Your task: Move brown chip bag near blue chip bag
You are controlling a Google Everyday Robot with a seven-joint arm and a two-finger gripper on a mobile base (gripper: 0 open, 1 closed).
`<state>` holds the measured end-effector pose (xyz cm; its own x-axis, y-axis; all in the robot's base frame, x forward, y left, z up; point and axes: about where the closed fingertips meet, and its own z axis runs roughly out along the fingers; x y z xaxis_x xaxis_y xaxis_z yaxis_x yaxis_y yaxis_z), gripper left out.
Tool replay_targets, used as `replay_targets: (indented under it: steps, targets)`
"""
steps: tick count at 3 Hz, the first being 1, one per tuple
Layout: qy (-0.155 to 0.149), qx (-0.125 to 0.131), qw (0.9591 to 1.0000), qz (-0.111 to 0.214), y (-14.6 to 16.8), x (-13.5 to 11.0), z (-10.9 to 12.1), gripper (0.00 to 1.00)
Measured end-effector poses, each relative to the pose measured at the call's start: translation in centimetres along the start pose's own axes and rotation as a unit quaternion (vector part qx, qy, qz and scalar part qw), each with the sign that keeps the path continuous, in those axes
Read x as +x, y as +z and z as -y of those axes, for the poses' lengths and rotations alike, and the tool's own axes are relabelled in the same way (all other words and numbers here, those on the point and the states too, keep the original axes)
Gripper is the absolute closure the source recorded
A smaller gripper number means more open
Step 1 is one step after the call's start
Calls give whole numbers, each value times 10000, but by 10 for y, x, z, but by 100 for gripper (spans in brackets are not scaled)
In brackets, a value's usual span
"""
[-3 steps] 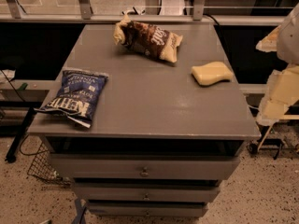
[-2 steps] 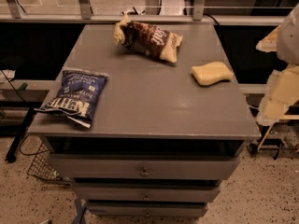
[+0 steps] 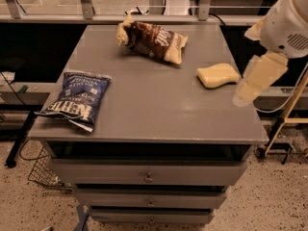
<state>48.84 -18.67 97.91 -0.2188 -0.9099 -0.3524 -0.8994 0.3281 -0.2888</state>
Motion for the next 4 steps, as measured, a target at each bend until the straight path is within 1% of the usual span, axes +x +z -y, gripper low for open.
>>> replay_targets:
  steps: [1,2,3,4]
  targets:
    - [-48,-36,9982,588,44,-52,48,0]
    - [-390,-100,9939,1025,100,-125,87,0]
    - [-603,26,9901,1271,168,-195,123,0]
    - [-555,280,9885,1375,199,-224,151,0]
